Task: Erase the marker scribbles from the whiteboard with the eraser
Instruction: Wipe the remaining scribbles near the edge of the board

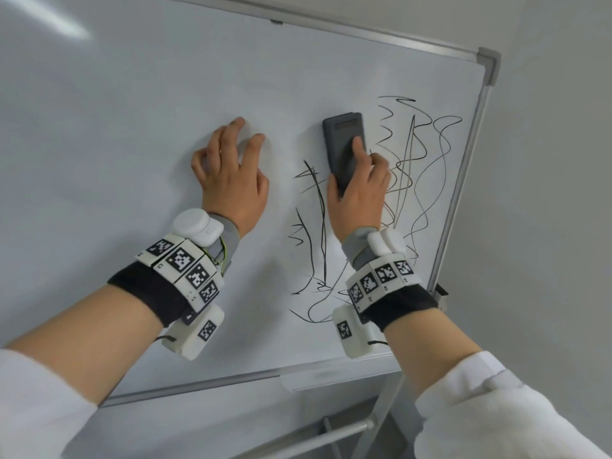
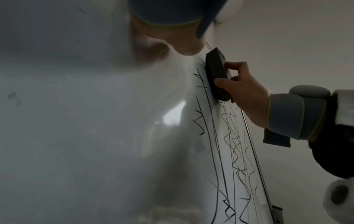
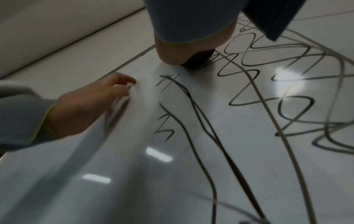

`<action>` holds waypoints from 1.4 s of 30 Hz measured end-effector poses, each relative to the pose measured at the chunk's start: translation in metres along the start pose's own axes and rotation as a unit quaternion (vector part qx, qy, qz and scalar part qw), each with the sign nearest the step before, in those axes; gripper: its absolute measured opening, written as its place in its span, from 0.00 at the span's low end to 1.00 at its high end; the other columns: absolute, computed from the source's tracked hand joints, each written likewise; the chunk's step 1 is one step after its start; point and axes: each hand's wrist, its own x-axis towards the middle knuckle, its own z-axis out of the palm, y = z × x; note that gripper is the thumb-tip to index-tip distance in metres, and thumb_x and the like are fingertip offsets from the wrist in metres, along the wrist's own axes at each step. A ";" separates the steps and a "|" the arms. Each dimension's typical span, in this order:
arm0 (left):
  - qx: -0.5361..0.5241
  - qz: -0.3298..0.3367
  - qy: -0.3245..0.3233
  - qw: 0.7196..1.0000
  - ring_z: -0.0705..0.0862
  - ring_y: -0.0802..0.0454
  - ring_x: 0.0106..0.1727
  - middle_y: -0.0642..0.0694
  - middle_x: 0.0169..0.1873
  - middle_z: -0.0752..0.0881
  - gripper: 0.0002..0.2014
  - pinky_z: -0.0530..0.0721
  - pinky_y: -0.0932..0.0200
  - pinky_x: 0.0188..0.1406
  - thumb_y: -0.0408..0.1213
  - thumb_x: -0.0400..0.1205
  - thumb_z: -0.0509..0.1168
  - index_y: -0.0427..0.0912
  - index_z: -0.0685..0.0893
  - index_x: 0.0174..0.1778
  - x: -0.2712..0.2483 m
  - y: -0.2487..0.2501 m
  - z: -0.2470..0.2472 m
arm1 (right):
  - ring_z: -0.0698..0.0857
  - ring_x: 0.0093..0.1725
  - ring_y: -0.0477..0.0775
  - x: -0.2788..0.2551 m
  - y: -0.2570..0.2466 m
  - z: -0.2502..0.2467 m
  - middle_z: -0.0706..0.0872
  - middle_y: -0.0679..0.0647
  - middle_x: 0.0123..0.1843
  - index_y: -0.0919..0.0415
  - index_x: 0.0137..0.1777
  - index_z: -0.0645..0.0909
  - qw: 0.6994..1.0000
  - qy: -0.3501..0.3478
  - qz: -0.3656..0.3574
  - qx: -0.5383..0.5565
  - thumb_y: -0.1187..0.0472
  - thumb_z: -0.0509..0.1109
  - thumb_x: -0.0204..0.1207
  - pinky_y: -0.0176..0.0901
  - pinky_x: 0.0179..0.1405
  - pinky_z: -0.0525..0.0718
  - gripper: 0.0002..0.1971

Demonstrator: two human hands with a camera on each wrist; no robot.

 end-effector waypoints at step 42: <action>0.010 -0.013 -0.057 0.998 0.63 0.40 0.72 0.42 0.74 0.67 0.26 0.64 0.40 0.62 0.32 0.73 0.55 0.48 0.72 0.68 -0.033 -0.008 -0.006 | 0.75 0.55 0.69 -0.005 -0.014 -0.001 0.77 0.65 0.63 0.54 0.71 0.75 0.999 -0.018 -0.027 -0.016 0.70 0.72 0.68 0.59 0.58 0.77 0.30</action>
